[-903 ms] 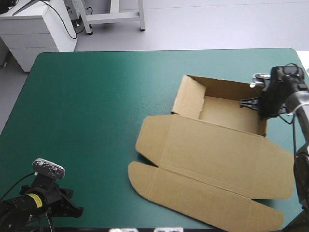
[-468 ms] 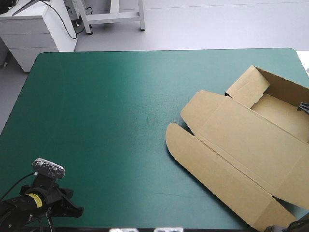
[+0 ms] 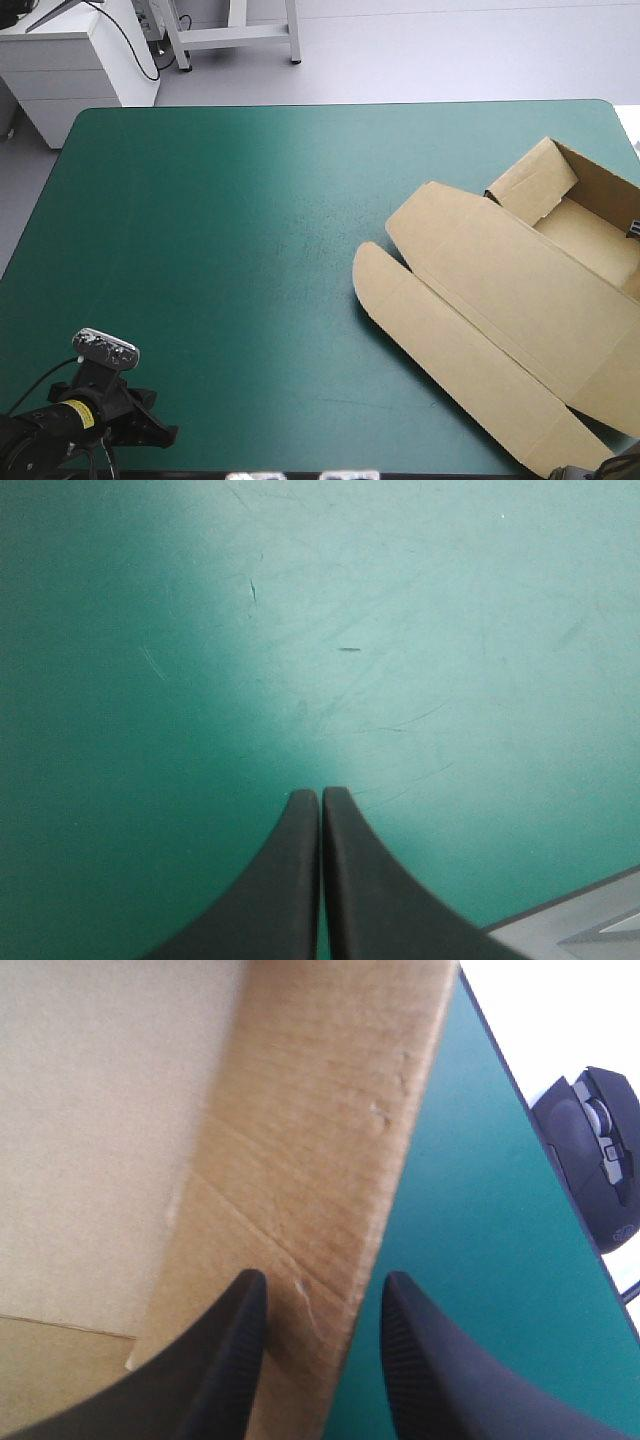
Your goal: Fold the box
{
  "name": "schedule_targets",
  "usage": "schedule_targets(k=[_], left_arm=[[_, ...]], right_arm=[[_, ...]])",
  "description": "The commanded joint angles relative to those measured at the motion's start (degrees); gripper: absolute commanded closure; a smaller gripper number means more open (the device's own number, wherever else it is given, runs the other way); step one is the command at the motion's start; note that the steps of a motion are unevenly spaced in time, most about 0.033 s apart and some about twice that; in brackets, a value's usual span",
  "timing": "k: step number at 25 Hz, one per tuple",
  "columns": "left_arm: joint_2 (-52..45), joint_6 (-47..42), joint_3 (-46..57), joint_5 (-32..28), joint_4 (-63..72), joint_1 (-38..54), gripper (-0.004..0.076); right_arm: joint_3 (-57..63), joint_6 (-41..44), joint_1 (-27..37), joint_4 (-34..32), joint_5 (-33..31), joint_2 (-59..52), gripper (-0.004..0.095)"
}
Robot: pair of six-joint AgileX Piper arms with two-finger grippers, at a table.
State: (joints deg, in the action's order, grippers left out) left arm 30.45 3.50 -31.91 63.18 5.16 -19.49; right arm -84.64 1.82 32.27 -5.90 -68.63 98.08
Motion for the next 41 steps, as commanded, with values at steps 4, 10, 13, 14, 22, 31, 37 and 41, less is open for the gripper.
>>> schedule_targets(k=[4, 10, 13, 14, 22, 31, 37, 41], left_arm=[[0.4, -0.3, -1.4, -2.7, 0.3, -0.1, 0.0732], [0.4, 0.5, -1.4, -3.3, -2.1, -0.1, 0.0732], [0.4, 0.5, -1.3, -4.8, -3.8, -0.1, 0.0732], [0.4, 0.5, -0.9, -5.3, -4.2, -0.1, 0.0732], [0.4, 0.5, 2.3, -6.3, -4.2, -0.1, 0.0732], [0.4, -0.2, 2.5, -13.4, -2.2, -0.1, 0.0732], [0.4, -0.3, 2.4, -14.4, 1.6, -0.1, 0.0732], [0.4, -0.3, 2.4, -14.4, 8.6, -0.1, 0.0732]], right_arm=[[-1.9, -0.8, 0.5, -2.1, -2.9, -3.4, 0.0382], [-1.9, -1.1, 0.5, -1.3, -3.1, -8.9, 0.0383], [-1.7, -1.1, 0.5, 1.9, -3.1, -13.2, 0.0401], [-1.3, -1.1, 0.5, 3.8, -3.1, -15.0, 0.0411], [4.5, -2.8, -5.8, 10.8, -3.1, -31.2, 0.0562], [25.0, -7.7, -19.6, 10.9, -0.8, -51.0, 0.0778], [45.7, -13.2, -19.6, 14.8, 7.1, -67.2, 0.0928], [52.8, -14.0, -19.6, 16.3, 10.0, -75.6, 0.0928]])
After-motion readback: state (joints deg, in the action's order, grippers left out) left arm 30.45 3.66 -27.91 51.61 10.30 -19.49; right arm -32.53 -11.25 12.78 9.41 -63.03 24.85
